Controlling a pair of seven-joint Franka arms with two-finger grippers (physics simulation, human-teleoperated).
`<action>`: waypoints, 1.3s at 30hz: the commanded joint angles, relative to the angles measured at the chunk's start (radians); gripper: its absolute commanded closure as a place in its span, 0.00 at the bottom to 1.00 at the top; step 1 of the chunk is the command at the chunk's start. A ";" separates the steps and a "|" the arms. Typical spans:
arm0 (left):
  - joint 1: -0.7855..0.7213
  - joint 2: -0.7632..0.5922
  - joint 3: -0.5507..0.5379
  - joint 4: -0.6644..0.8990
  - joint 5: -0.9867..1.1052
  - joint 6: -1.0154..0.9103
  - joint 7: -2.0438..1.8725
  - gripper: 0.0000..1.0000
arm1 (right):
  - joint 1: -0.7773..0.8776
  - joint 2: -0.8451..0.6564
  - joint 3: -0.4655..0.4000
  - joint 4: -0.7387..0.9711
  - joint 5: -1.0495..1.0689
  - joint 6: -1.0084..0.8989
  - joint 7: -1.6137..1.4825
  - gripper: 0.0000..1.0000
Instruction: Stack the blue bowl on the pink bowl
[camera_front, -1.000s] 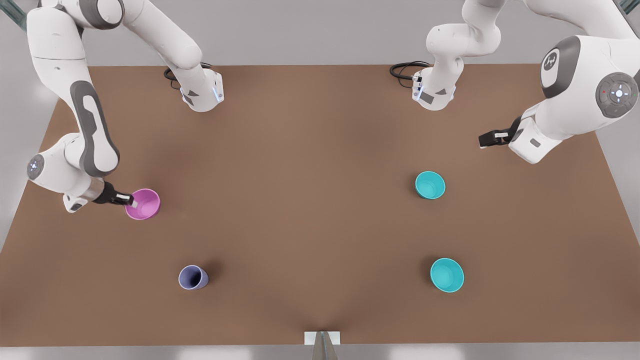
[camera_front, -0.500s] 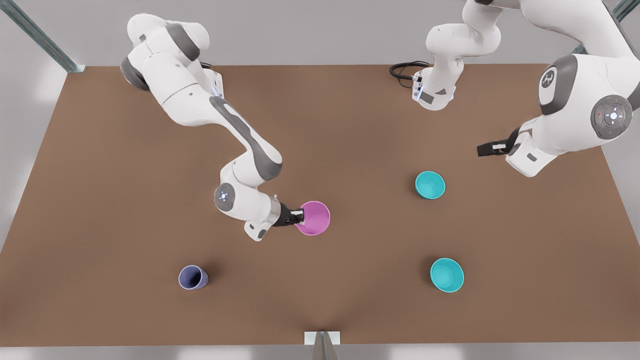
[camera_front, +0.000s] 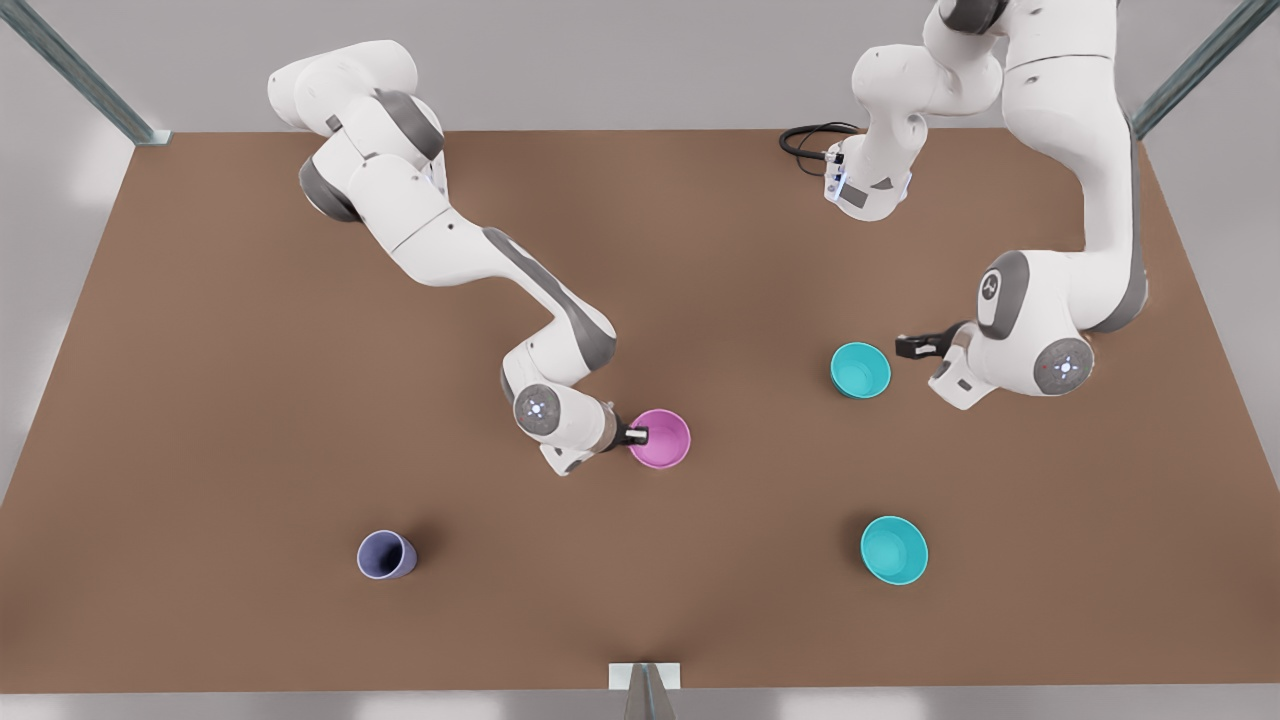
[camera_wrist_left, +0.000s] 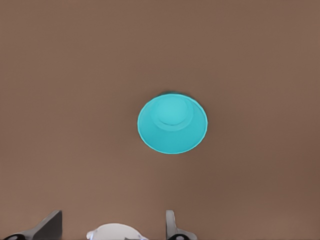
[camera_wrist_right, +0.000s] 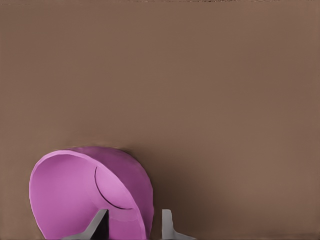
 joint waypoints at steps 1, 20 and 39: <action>0.009 0.042 0.043 -0.097 -0.074 0.521 0.484 0.00 | -0.007 -0.010 0.000 0.005 -0.017 -0.004 0.333 0.00; -0.031 0.115 0.054 -0.299 -0.320 0.608 0.701 0.57 | -0.753 -0.731 -0.024 -0.064 -0.235 -0.920 -0.829 0.00; -0.355 0.526 -0.071 0.643 -0.312 0.275 -0.364 0.79 | -0.554 -0.787 -0.222 -0.138 -0.247 -0.868 -0.783 0.00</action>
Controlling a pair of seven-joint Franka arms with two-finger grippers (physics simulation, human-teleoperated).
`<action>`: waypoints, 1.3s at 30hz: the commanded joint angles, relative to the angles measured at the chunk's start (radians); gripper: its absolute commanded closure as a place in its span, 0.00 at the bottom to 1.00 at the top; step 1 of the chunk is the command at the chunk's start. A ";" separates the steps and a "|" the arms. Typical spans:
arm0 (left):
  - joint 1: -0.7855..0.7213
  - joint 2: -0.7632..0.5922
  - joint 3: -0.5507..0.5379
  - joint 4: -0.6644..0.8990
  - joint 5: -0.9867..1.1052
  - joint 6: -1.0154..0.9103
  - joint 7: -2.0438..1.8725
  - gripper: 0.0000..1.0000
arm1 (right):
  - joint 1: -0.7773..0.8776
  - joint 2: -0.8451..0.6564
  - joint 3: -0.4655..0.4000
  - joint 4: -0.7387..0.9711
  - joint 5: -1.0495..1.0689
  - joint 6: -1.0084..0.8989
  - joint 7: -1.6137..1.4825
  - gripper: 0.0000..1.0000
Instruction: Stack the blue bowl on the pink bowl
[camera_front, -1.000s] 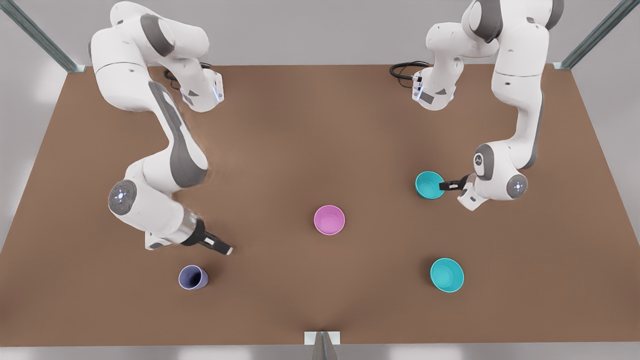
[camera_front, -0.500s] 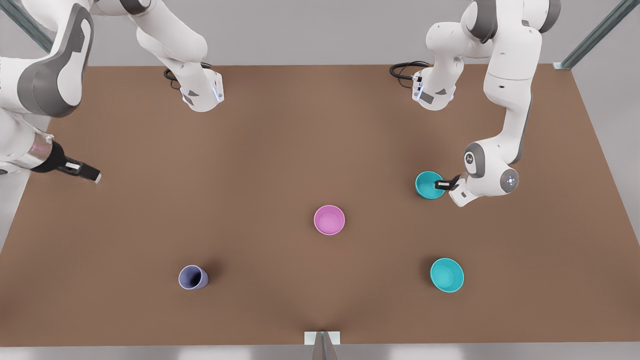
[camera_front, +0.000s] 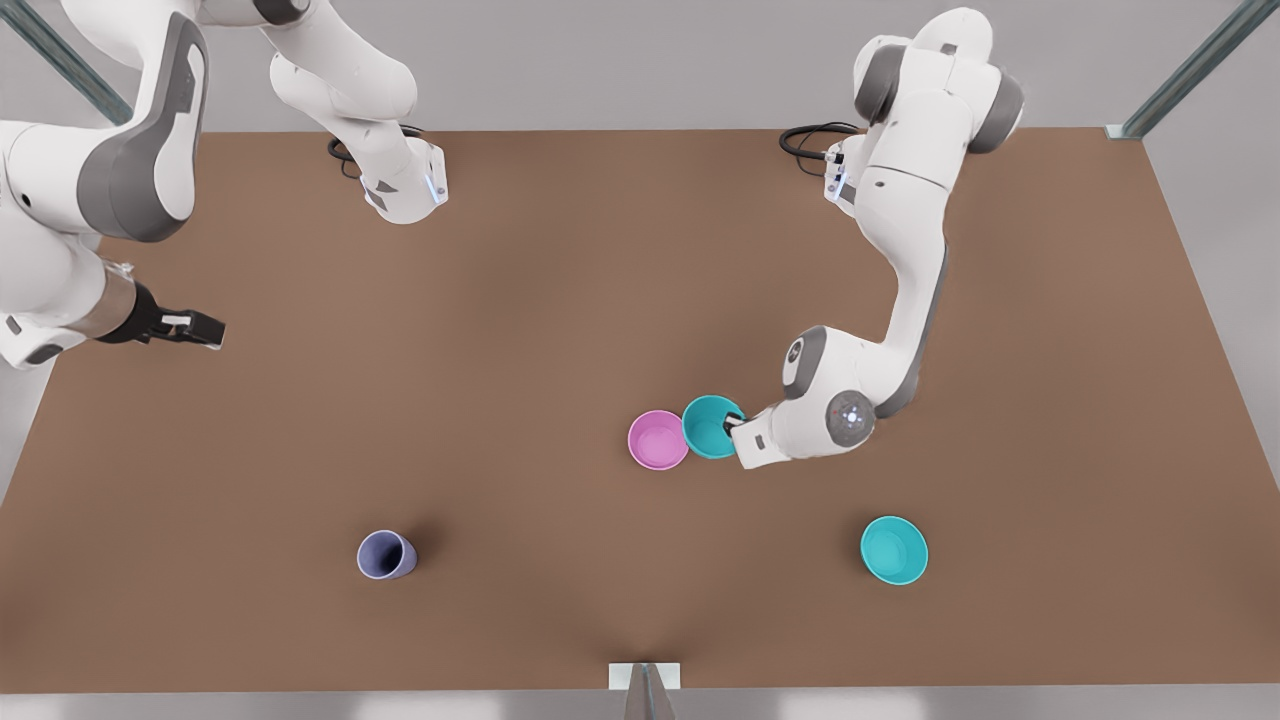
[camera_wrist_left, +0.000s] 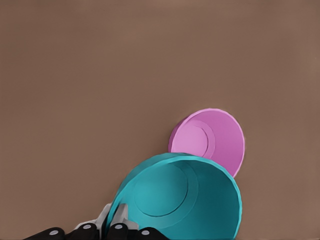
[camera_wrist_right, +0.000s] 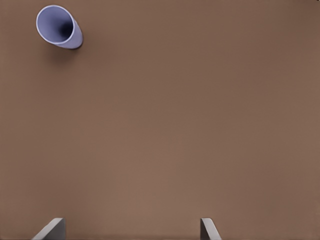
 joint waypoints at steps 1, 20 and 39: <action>-0.016 0.054 -0.002 0.092 -0.007 -0.108 -0.695 0.79 | 0.000 0.000 0.000 0.000 0.001 0.005 -0.145 0.00; -0.059 0.106 -0.038 0.123 -0.013 -0.068 -0.750 0.79 | -0.031 0.028 0.002 -0.003 0.013 0.019 -0.157 0.00; -0.023 -0.371 0.306 0.218 0.330 -0.902 -0.215 0.00 | -0.031 0.028 0.003 -0.002 0.013 0.019 -0.156 0.00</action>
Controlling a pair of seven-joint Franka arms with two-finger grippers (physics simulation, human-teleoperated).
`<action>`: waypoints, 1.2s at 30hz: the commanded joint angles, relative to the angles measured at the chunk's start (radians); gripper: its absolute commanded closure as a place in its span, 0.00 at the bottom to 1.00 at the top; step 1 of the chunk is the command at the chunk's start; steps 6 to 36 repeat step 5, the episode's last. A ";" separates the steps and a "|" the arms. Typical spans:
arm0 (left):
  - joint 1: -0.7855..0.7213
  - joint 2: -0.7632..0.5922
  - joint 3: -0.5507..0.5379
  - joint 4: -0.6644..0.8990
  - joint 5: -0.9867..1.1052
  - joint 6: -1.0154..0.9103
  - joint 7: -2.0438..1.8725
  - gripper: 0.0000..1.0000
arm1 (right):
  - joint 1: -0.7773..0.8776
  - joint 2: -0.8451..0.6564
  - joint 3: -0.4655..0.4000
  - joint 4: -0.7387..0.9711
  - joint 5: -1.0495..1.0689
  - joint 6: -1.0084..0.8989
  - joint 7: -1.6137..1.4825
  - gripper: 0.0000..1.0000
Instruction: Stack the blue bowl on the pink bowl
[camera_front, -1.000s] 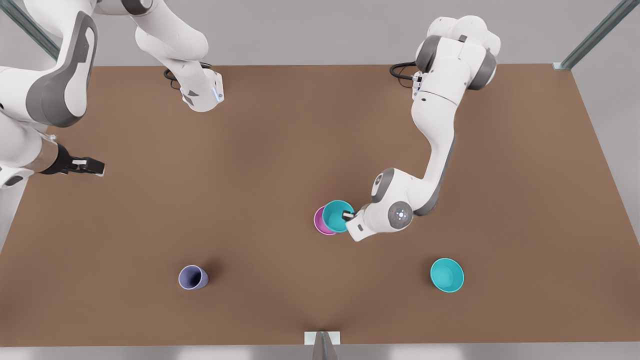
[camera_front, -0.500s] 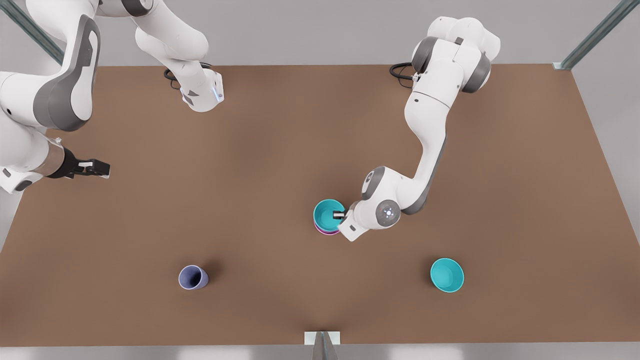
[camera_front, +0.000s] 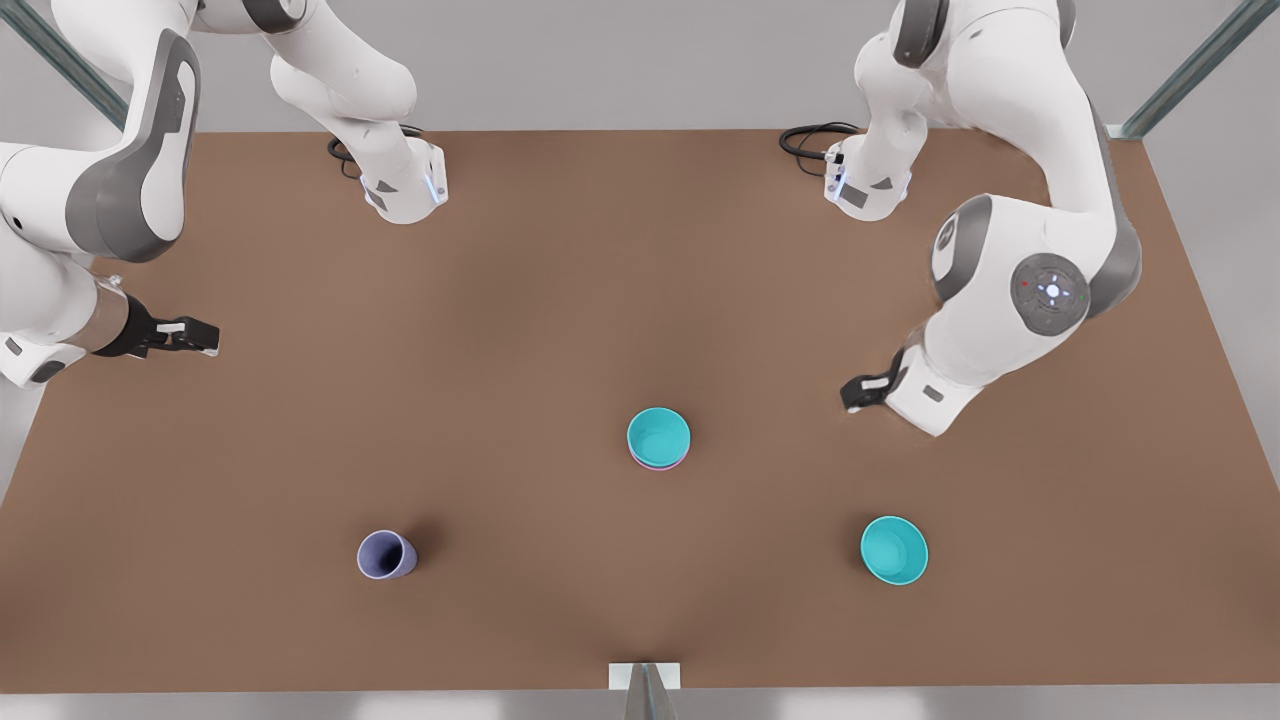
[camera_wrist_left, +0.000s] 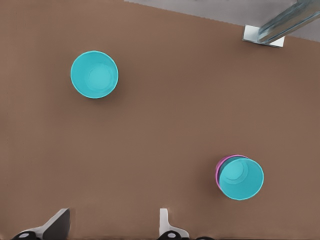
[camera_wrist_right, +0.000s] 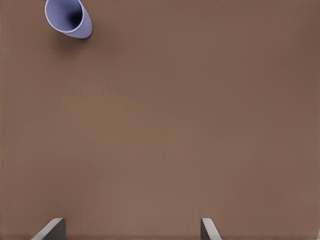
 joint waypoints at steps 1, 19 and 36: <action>0.188 -0.066 -0.194 0.027 0.146 -0.369 0.296 0.00 | 0.000 -0.001 0.000 0.000 0.001 -0.001 -0.019 0.00; 0.270 -0.233 -0.289 -0.173 0.206 -0.203 0.296 0.00 | -0.001 -0.001 0.000 0.002 0.001 -0.001 -0.019 0.00; 0.270 -0.233 -0.289 -0.173 0.206 -0.203 0.296 0.00 | -0.001 -0.001 0.000 0.002 0.001 -0.001 -0.019 0.00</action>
